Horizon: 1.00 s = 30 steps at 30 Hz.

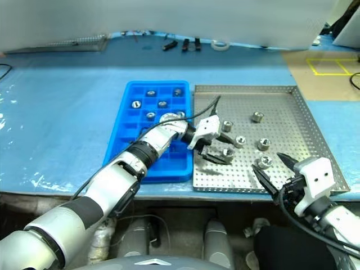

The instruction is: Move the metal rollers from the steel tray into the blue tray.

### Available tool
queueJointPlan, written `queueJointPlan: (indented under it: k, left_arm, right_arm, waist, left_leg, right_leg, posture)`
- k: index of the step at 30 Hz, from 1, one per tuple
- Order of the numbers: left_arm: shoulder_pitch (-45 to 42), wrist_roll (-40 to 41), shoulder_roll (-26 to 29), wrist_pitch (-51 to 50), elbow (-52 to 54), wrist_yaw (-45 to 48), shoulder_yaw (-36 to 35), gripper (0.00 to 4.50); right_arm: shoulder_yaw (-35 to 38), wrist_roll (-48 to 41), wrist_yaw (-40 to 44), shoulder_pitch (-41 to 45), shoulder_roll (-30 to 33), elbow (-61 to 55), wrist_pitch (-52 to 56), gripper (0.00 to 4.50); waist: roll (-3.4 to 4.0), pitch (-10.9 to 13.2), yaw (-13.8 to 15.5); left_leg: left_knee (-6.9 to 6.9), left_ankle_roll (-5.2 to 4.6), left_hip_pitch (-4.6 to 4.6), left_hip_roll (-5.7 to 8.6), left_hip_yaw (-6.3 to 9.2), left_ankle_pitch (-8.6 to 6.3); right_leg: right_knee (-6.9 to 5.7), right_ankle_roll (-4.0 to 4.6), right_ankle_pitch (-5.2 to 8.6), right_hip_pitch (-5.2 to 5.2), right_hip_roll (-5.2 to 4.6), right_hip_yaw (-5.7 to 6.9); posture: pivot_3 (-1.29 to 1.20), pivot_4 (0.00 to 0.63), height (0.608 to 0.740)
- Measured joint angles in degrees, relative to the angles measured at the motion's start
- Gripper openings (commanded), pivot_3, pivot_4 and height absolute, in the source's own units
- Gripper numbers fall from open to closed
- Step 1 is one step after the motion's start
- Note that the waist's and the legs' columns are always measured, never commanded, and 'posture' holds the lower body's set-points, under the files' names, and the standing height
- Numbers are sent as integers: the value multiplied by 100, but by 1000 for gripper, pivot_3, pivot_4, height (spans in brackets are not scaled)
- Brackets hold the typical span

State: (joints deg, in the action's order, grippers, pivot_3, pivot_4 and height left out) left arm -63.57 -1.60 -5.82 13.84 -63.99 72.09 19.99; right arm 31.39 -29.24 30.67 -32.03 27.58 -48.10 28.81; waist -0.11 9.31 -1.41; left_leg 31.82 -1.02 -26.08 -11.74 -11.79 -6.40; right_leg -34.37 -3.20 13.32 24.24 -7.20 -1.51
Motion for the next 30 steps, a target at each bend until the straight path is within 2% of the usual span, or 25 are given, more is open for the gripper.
queueJointPlan:
  k: [8, 14, 21, 24, 27, 29, 30]
  left_arm:
    - [-134, -632, -240, 337, -829, -926, 5, 3670]
    - [-133, -1008, -257, 406, -974, -1464, 9, 3670]
    - [-132, -1173, -181, 371, -1013, -1535, -16, 3670]
    - [-120, -1197, -147, 367, -1013, -1477, -52, 3102]
    - [-104, -1223, -132, 366, -1014, -1428, -55, 2210]
    - [-98, -1254, -119, 361, -1014, -1510, -54, 2210]
    - [-98, -1272, -100, 363, -1012, -1525, -55, 2041]
  right_arm:
    - [-65, 99, -454, -684, -523, -570, -62, 4010]
    - [-65, 219, -487, -814, -526, -571, -114, 4010]
    - [-126, 367, -530, -688, -464, -494, -117, 4010]
    - [-262, 441, -549, -566, -429, -425, -117, 4037]
    - [-312, 489, -554, -446, -362, -388, -117, 4037]
    - [-316, 510, -552, -360, -310, -353, -117, 4037]
    - [-317, 515, -548, -330, -292, -326, -117, 4037]
  waist:
    - [-1, 0, -335]
    - [1, -1, -526]
    - [2, -2, -651]
    - [2, -2, -706]
    - [2, -2, -742]
    - [1, -1, -744]
    - [1, -1, -744]
  left_leg:
    - [0, -4, -6, 3, 3, -8]
    - [-2, -20, -10, 5, 4, -33]
    - [9, -23, -7, 11, 4, -44]
    - [25, -31, -2, 10, 5, -49]
    - [39, -39, 9, 10, 7, -55]
    - [43, -42, 20, 9, 9, -57]
    - [45, -43, 28, 10, 10, -57]
  right_leg:
    - [25, -5, 2, -3, -3, -2]
    - [67, -8, -1, -25, -10, 2]
    - [70, 22, -19, -38, -10, 14]
    - [70, 22, -19, -54, -12, 15]
    - [70, 2, -7, -73, -18, 15]
    - [71, -10, 0, -88, -23, 15]
    - [71, -11, 1, -97, -25, 15]
  posture:
    - [-681, 150, 740]
    - [-673, 150, 740]
    - [-648, 150, 740]
    - [-637, 150, 740]
    - [-628, 150, 740]
    - [-622, 150, 740]
    - [-622, 150, 740]
